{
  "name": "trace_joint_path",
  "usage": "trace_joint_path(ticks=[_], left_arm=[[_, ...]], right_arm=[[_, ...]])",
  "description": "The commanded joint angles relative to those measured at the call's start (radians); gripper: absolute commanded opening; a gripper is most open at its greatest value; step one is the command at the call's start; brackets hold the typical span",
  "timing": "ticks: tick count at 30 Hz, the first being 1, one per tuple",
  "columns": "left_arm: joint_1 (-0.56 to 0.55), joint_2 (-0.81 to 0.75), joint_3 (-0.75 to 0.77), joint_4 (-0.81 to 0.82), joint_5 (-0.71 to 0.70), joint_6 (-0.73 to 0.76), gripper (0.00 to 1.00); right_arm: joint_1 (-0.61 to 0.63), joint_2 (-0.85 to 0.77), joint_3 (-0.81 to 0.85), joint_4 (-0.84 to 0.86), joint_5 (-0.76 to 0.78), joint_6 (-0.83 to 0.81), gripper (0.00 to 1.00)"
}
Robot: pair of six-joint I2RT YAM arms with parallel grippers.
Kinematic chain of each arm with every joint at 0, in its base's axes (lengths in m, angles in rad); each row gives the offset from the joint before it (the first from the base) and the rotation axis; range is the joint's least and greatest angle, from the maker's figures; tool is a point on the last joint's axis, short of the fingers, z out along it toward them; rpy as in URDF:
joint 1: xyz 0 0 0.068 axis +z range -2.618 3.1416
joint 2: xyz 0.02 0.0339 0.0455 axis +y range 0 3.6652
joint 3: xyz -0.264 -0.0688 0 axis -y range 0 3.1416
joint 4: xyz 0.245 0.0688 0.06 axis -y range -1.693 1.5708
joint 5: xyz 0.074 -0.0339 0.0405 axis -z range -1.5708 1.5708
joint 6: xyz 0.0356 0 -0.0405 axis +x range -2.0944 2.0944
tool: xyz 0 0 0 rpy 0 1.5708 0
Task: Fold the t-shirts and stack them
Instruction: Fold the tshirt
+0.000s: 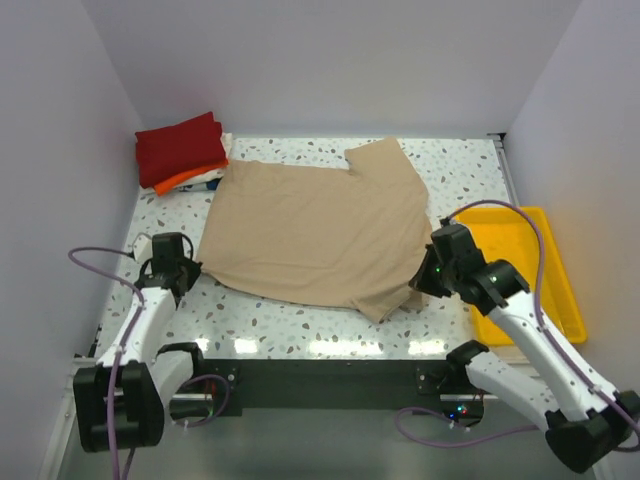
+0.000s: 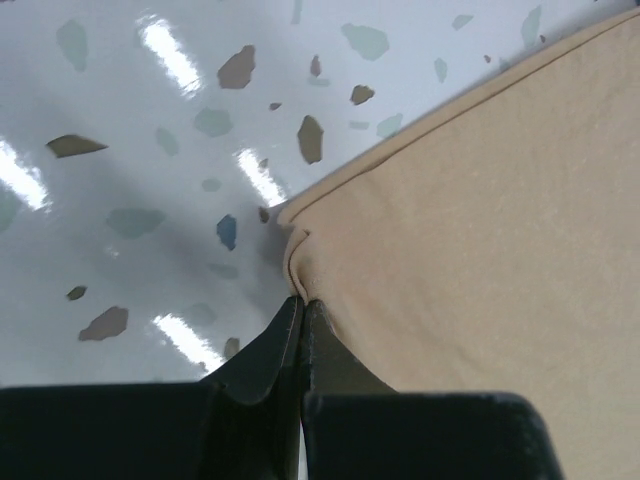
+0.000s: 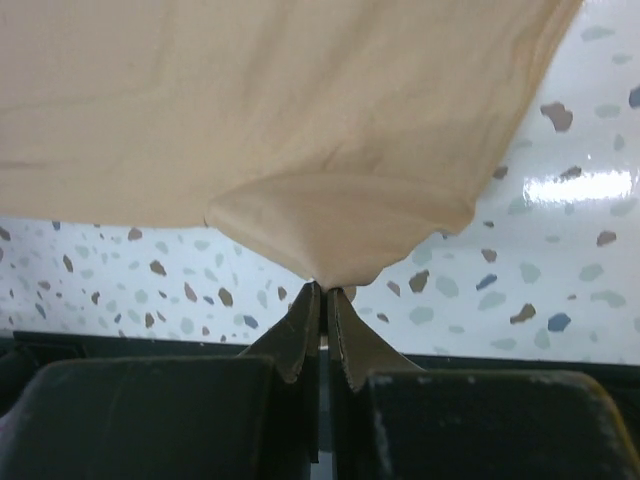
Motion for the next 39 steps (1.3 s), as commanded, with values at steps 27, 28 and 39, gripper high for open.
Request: trace_joint_path(ticks=[27,28,39], left_arm=[[-0.008,0.538,0.362,0.274,0.051,-0.069,0.09],[-0.008,0.544,0.366,0.274,0.053,-0.071,0.09],[-0.026,0.602,0.425,0.271,0.059,-0.069,0.09]], right_arm=[[-0.259,0.565,0.309,0.508,0.055,-0.094,0.00],[-0.263,0.569,0.316,0.508,0.055,-0.095,0.00],[-0.278,0.681,0.414,0.523,0.026,-0.123,0.00]])
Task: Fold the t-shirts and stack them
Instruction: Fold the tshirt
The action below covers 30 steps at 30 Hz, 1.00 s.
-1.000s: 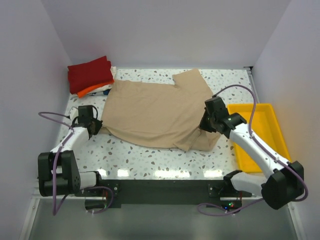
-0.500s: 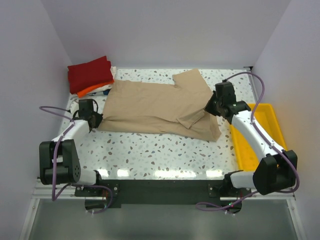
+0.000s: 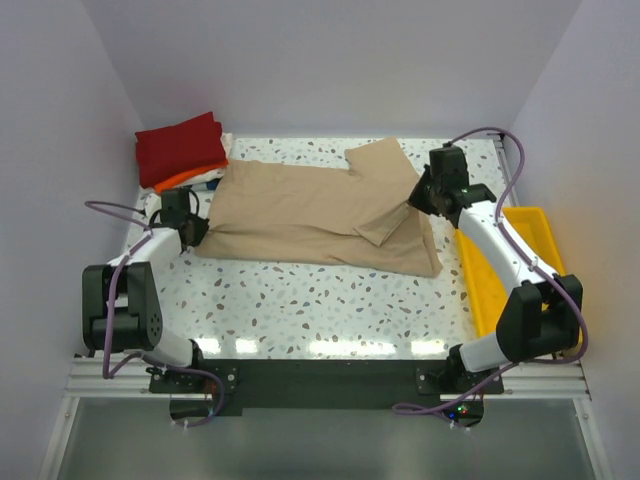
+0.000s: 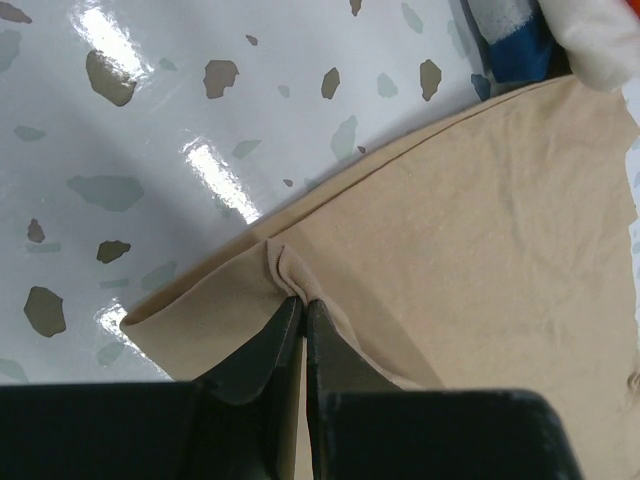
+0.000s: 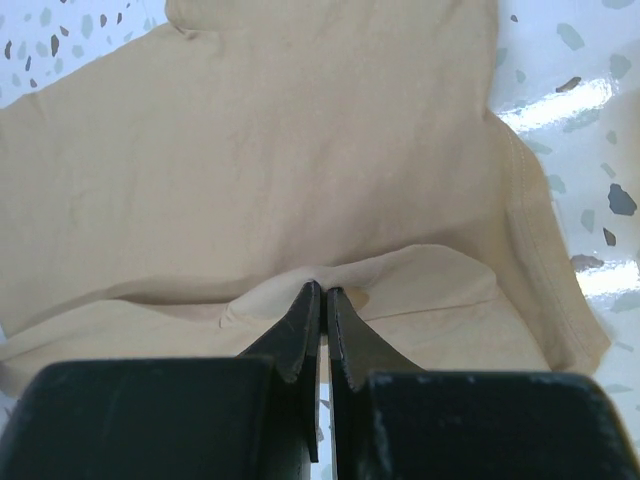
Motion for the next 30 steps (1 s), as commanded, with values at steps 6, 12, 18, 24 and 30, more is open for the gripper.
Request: trace_joint_path(ticks=[6,12,18,24,30], left_arm=[[-0.007,0.030,0.055,0.049,-0.005,-0.007,0.15],[-0.007,0.004,0.048,0.076,0.021,0.018,0.50],[-0.022,-0.077,0.025,0.018,0.034,0.021,0.57],[-0.033,-0.136,-0.018,-0.033,0.022,0.033,0.46],[-0.039,-0.087,-0.014,-0.059,0.029,0.053,0.33]], right_arm=[[-0.007,0.042,0.068,0.047,0.010,-0.028,0.00],[-0.012,0.074,0.078,0.048,0.003,-0.034,0.00],[-0.013,0.099,0.090,0.047,0.014,-0.031,0.00],[-0.013,0.151,0.082,0.070,-0.018,-0.028,0.00],[-0.012,0.201,0.110,0.068,-0.013,-0.036,0.00]])
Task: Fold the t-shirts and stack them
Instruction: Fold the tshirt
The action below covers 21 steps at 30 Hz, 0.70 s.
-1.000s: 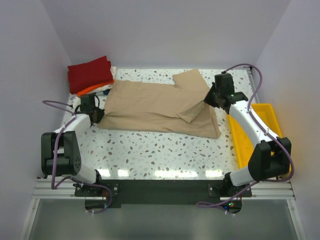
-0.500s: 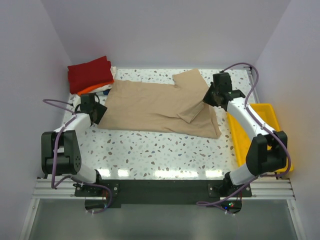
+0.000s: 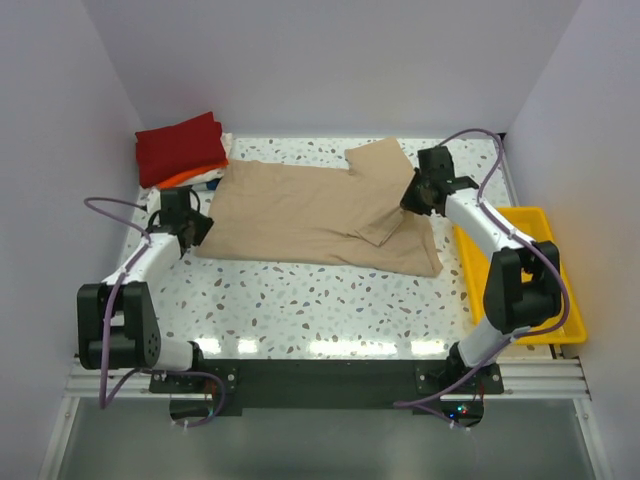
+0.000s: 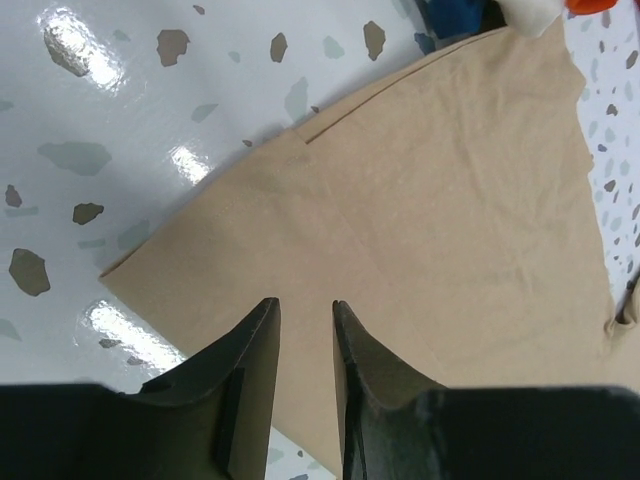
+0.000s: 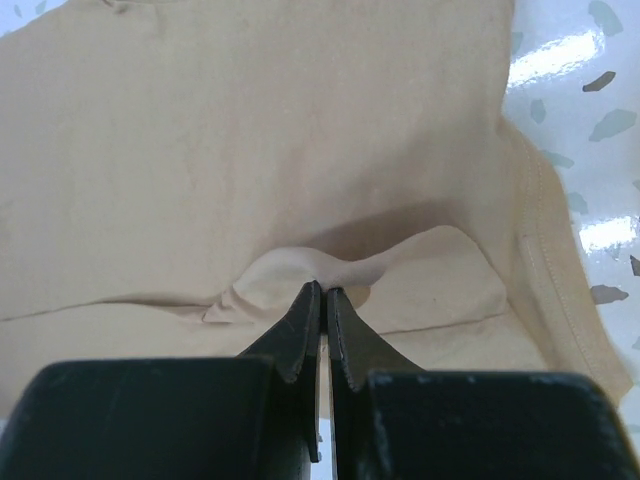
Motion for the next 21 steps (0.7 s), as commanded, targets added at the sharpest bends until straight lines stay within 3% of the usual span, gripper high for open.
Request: trace_joint_path(ticks=[1,12,21], left_arm=[[-0.007,0.034,-0.008,-0.026,0.000,0.021,0.32],[-0.009,0.187,0.022,-0.024,0.000,-0.011,0.31],[-0.009,0.194,0.009,-0.034,-0.017,-0.007,0.31]], right_arm=[[-0.004,0.018,0.067,0.036,-0.005,-0.017,0.00],[0.016,0.118,0.213,-0.023,-0.017,-0.054,0.00],[0.062,0.181,0.337,-0.070,0.011,-0.077,0.00]])
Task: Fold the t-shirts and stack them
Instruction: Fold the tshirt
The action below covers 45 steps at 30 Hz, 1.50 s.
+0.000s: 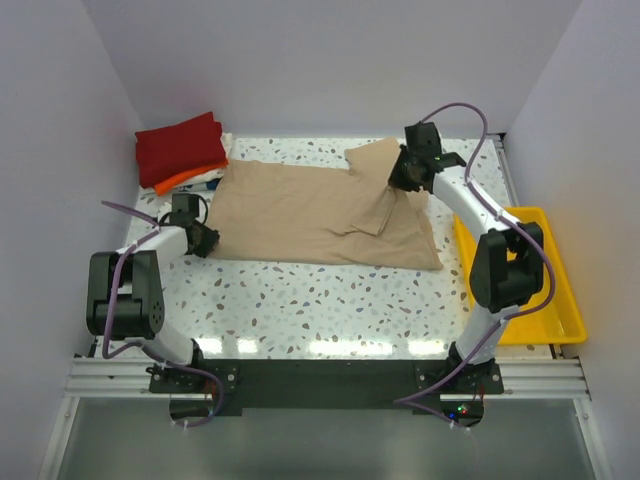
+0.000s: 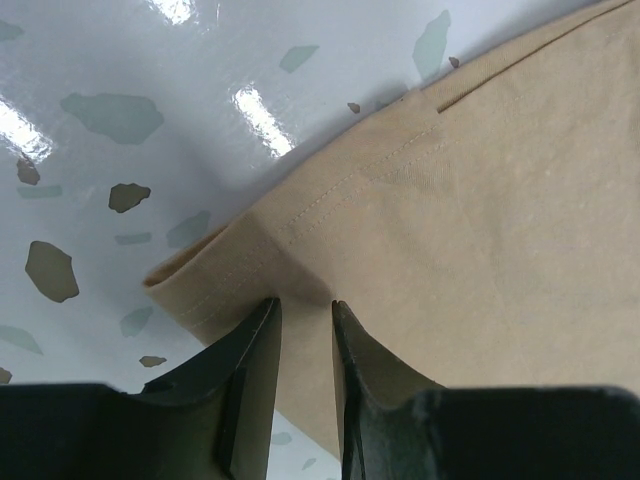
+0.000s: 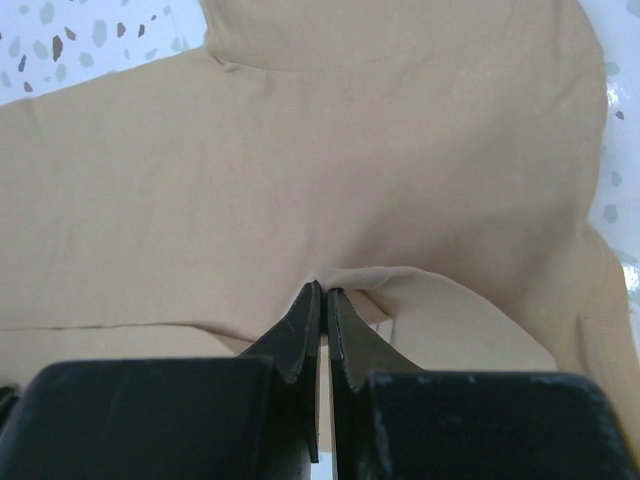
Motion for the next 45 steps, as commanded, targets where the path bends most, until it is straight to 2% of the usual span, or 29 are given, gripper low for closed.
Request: trace_joint_path(ticks=[1,6,13,15,16,18,19,21,22,23,24,26,32,45], left_arm=[[-0.008,0.002,0.003,-0.002,-0.020,-0.003,0.31],[-0.006,-0.010,-0.002,-0.002,-0.018,-0.002,0.31],[-0.008,-0.045,0.014,-0.002,0.020,0.001,0.32],[-0.008,-0.056,0.023,-0.005,0.034,0.004,0.32],[-0.006,-0.067,0.032,-0.008,0.040,0.006,0.32],[-0.006,-0.076,0.047,-0.022,0.051,0.017,0.33],[-0.006,-0.084,0.064,-0.029,0.054,0.024,0.33],[-0.006,-0.095,0.078,-0.037,0.068,0.037,0.33],[-0.008,-0.101,0.083,-0.040,0.072,0.046,0.33],[-0.006,-0.105,0.084,-0.046,0.080,0.052,0.34],[-0.008,-0.117,0.083,-0.045,0.086,0.063,0.34],[-0.008,-0.127,0.081,-0.046,0.104,0.075,0.34],[-0.006,-0.180,0.084,-0.074,0.121,0.122,0.35],[-0.005,-0.269,0.090,-0.089,0.128,0.170,0.35]], right_arm=[[0.023,0.025,0.090,-0.029,0.029,-0.030,0.00],[0.046,0.073,0.139,-0.058,0.052,-0.047,0.00],[0.043,0.093,0.125,-0.072,0.091,-0.055,0.00],[0.043,0.101,0.133,-0.072,0.103,-0.061,0.05],[0.039,0.114,0.140,-0.086,0.106,-0.061,0.09],[0.028,0.121,0.144,-0.084,0.099,-0.053,0.22],[0.022,0.127,0.144,-0.084,0.094,-0.053,0.33],[0.016,0.127,0.142,-0.086,0.082,-0.059,0.45],[0.017,0.116,0.136,-0.086,0.079,-0.062,0.59],[0.019,0.107,0.109,-0.078,0.075,-0.064,0.66],[0.020,0.095,0.083,-0.066,0.054,-0.061,0.70],[0.025,0.044,-0.027,-0.003,0.014,-0.038,0.69],[0.043,-0.025,-0.272,0.124,-0.056,0.027,0.55],[0.057,-0.039,-0.401,0.270,-0.121,0.139,0.51]])
